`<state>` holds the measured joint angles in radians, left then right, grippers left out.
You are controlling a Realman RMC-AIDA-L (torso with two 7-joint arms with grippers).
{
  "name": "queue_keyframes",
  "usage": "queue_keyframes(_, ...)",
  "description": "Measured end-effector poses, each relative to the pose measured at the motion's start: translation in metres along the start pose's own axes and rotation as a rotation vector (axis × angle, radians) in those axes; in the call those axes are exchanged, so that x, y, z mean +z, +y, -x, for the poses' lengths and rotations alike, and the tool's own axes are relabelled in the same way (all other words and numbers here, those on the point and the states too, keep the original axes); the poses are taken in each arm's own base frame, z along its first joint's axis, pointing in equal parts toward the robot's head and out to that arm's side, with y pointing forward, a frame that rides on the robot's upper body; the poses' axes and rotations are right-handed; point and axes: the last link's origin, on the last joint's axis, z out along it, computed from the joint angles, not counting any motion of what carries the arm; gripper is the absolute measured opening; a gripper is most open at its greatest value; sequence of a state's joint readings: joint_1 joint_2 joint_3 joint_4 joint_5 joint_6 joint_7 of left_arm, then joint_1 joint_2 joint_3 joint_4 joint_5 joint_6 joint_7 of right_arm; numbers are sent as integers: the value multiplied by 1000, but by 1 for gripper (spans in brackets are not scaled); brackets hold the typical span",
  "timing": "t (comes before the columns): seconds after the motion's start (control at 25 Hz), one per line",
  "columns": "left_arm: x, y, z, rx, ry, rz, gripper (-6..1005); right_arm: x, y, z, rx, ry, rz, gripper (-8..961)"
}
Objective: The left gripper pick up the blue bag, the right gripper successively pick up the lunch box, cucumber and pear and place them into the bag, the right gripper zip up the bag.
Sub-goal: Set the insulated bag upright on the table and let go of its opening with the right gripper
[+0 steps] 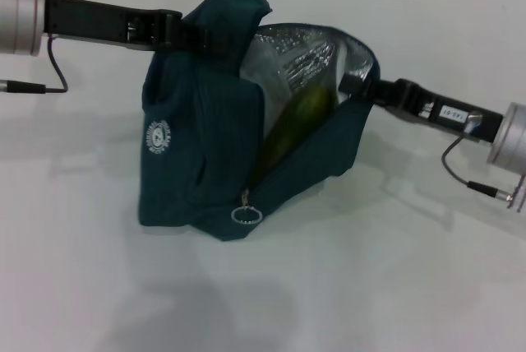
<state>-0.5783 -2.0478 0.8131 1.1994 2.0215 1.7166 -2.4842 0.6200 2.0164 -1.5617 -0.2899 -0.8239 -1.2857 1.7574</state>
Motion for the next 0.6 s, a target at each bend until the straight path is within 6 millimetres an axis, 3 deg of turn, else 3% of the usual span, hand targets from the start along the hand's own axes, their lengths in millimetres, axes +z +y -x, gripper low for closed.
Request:
queue_keyframes(0.32,13,13,1,4,-18,82,128,-33,27,22,-157,-93,177,34)
queue_keyframes(0.6,57,10,7,-56,-64,143,129,-73,25,24,-132,-133,176,40)
